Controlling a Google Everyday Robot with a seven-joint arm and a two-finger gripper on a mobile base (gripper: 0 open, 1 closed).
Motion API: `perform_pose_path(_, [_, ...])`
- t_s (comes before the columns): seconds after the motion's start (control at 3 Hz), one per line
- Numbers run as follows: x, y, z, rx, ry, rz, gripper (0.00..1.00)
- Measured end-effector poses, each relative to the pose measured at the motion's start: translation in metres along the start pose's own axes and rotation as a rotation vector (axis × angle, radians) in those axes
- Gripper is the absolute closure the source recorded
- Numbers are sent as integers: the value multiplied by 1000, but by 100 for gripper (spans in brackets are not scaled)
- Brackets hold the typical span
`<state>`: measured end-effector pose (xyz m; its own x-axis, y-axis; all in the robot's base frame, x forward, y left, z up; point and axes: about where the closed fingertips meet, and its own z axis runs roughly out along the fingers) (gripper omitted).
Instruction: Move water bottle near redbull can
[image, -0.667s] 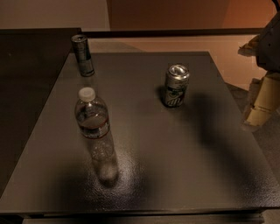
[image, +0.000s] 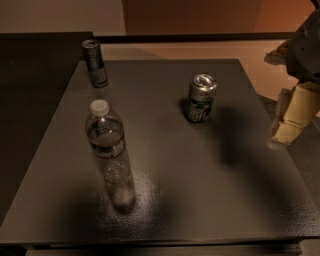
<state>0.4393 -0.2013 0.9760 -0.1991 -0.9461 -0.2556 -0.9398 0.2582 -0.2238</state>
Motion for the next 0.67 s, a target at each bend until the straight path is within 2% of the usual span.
perform_pose_path(0.33, [-35, 1, 4, -26, -98, -32, 0])
perform_pose_path(0.67, [-79, 1, 12, -38, -194, -86, 0])
